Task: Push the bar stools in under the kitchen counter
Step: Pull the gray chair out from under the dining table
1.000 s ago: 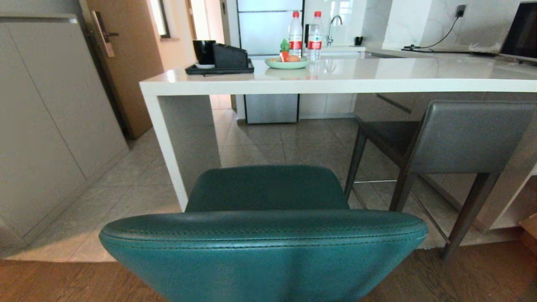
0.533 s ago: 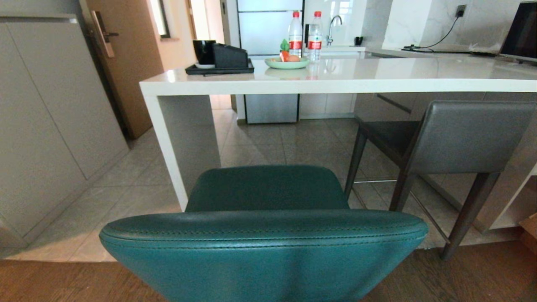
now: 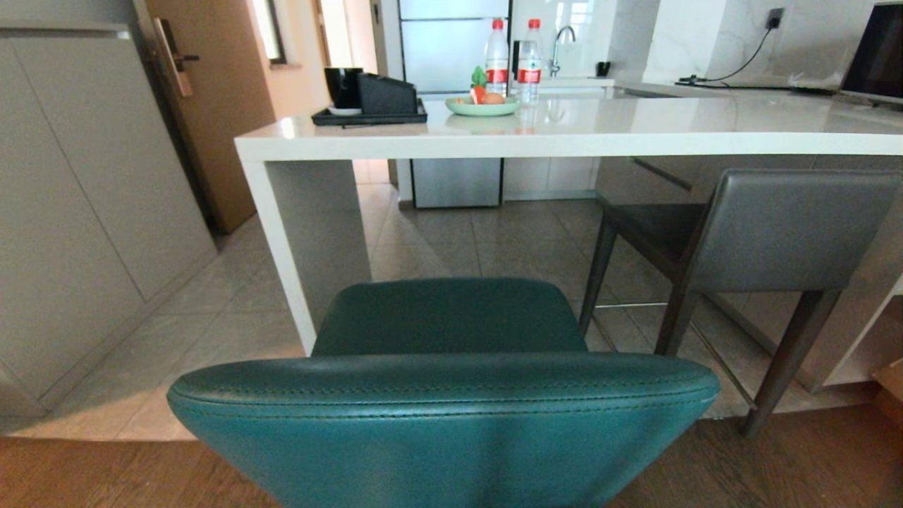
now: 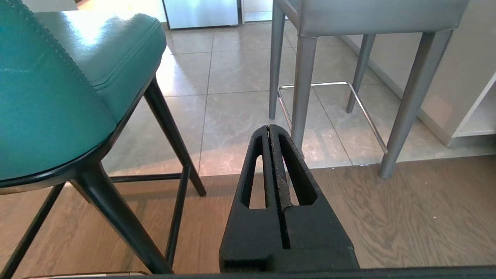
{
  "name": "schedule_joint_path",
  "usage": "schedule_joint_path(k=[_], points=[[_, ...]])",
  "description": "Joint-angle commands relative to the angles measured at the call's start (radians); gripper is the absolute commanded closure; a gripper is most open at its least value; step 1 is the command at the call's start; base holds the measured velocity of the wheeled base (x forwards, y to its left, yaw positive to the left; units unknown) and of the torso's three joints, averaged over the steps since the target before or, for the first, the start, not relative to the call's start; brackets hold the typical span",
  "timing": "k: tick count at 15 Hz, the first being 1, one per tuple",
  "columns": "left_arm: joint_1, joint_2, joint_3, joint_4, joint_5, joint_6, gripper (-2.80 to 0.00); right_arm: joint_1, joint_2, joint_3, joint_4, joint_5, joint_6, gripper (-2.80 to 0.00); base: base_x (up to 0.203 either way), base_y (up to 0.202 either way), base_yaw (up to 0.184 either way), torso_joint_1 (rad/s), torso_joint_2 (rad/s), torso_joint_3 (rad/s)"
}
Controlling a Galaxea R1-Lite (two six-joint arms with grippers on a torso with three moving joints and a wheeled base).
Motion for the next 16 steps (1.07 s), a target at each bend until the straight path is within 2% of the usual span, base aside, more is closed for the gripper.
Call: schedule_joint_path(k=[1, 2, 3, 4, 5, 7, 16], points=[[0.0, -0.002, -0.017, 0.117, 0.005, 0.022, 0.0, 0.0, 0.0, 0.002, -0.002, 0.0, 0.001, 0.0, 0.0, 0.0, 0.0, 0.0, 0.0, 0.0], [0.0, -0.005, -0.01, 0.087, 0.041, 0.115, 0.0, 0.0, 0.0, 0.002, -0.002, 0.0, 0.001, 0.0, 0.0, 0.0, 0.0, 0.0, 0.0, 0.0], [0.001, -0.007, -0.007, 0.079, 0.083, 0.158, 0.0, 0.0, 0.0, 0.002, -0.002, 0.0, -0.001, 0.0, 0.0, 0.0, 0.0, 0.0, 0.0, 0.0], [0.0, -0.006, -0.005, 0.106, 0.048, 0.148, 0.0, 0.0, 0.0, 0.002, -0.002, 0.0, 0.001, 0.0, 0.0, 0.0, 0.0, 0.0, 0.0, 0.0], [-0.001, -0.008, -0.011, 0.147, 0.022, 0.107, 0.0, 0.0, 0.0, 0.002, -0.002, 0.0, 0.001, 0.0, 0.0, 0.0, 0.0, 0.0, 0.0, 0.0], [-0.001, -0.009, -0.012, 0.147, 0.056, 0.036, 0.0, 0.0, 0.0, 0.002, -0.002, 0.0, 0.002, 0.0, 0.0, 0.0, 0.0, 0.0, 0.0, 0.0], [-0.001, -0.009, -0.012, 0.147, 0.055, 0.037, 0.0, 0.0, 0.0, 0.002, -0.002, 0.0, 0.001, 0.0, 0.0, 0.0, 0.0, 0.0, 0.0, 0.0]])
